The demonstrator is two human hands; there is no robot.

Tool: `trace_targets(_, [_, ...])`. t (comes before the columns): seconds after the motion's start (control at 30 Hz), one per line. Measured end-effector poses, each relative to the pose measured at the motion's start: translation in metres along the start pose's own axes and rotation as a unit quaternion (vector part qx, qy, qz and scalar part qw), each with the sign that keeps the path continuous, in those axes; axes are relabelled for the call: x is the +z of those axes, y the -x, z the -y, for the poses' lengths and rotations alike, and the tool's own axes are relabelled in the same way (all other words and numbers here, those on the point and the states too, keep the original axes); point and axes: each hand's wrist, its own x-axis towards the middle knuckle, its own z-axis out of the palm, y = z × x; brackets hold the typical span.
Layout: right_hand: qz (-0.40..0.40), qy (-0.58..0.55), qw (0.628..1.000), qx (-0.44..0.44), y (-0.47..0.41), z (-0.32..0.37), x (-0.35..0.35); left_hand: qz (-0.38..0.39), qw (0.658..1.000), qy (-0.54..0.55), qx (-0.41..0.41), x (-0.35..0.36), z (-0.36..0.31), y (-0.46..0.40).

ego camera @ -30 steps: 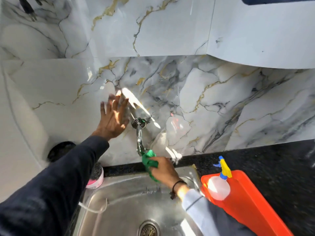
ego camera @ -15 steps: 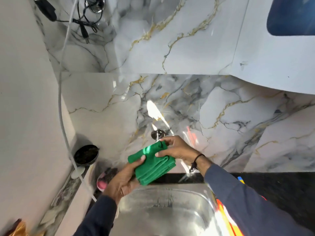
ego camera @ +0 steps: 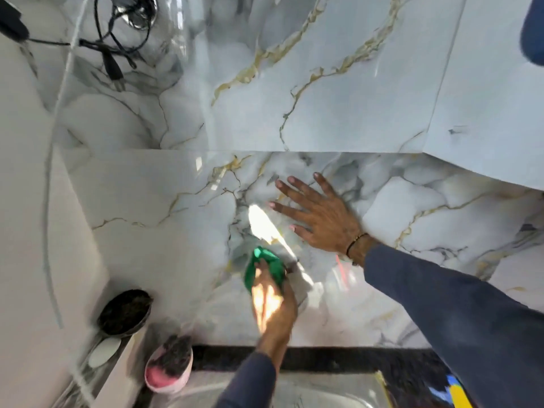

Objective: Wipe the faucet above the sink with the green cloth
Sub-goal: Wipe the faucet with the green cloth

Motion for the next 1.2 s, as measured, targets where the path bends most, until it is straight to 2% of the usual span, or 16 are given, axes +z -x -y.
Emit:
trace_targets(0.07, [-0.053, 0.018, 0.998, -0.018, 0.004, -0.008, 0.023, 0.06, 0.979, -0.193, -0.024, 0.036, -0.013, 0.0])
trace_targets(0.13, [-0.085, 0.021, 0.996, -0.021, 0.003, -0.007, 0.039, 0.105, 0.946, -0.298, -0.076, 0.054, -0.027, -0.002])
trace_targets(0.27, [-0.134, 0.01, 0.991, -0.022, -0.001, -0.007, 0.055, 0.111, 0.935, -0.323, -0.092, 0.056, -0.034, -0.006])
trace_targets(0.33, [-0.152, 0.002, 0.988, -0.023, -0.002, -0.009, 0.059, 0.125, 0.949, -0.249, -0.149, 0.042, -0.033, -0.023])
trace_targets(0.43, [-0.162, -0.007, 0.987, -0.022, -0.003, -0.007, 0.064, 0.131, 0.964, 0.035, -0.23, 0.018, -0.013, -0.054])
trace_targets(0.47, [-0.163, -0.008, 0.986, -0.022, -0.004, -0.007, 0.065, 0.171, 0.922, 0.163, -0.307, 0.007, -0.007, -0.066])
trace_targets(0.5, [-0.165, -0.006, 0.986, -0.021, -0.004, -0.008, 0.066, 0.218, 0.856, 0.269, -0.384, -0.002, -0.001, -0.074])
trace_targets(0.57, [-0.169, 0.0, 0.985, -0.018, -0.003, -0.007, 0.069, 0.269, 0.747, 0.384, -0.471, -0.01, 0.014, -0.078])
trace_targets(0.67, [-0.174, 0.002, 0.985, -0.015, -0.002, -0.006, 0.071, 0.281, 0.72, 0.44, -0.457, 0.002, 0.037, -0.075])
trace_targets(0.87, [-0.177, 0.011, 0.984, -0.006, -0.003, -0.004, 0.069, 0.306, 0.749, 0.455, -0.372, -0.001, 0.039, -0.047])
trace_targets(0.9, [-0.177, 0.016, 0.984, -0.004, -0.003, -0.004, 0.068, 0.289, 0.777, 0.444, -0.341, -0.003, 0.038, -0.038])
trace_targets(0.97, [-0.179, 0.02, 0.984, 0.0, -0.003, -0.003, 0.067, 0.187, 0.888, 0.348, -0.234, -0.004, 0.041, -0.015])
trace_targets(1.03, [-0.176, 0.025, 0.984, 0.003, -0.002, -0.003, 0.065, 0.099, 0.98, 0.154, -0.076, 0.001, 0.05, 0.012])
trace_targets(1.1, [-0.17, 0.028, 0.985, 0.002, -0.002, -0.004, 0.062, 0.035, 0.995, -0.086, 0.035, 0.011, 0.057, 0.036])
trace_targets(1.13, [-0.167, 0.029, 0.986, 0.003, -0.002, -0.004, 0.061, 0.016, 0.99, -0.133, 0.047, 0.014, 0.061, 0.045])
trace_targets(1.2, [-0.162, 0.031, 0.986, 0.004, -0.002, -0.004, 0.06, -0.004, 0.997, -0.064, 0.047, 0.013, 0.063, 0.053])
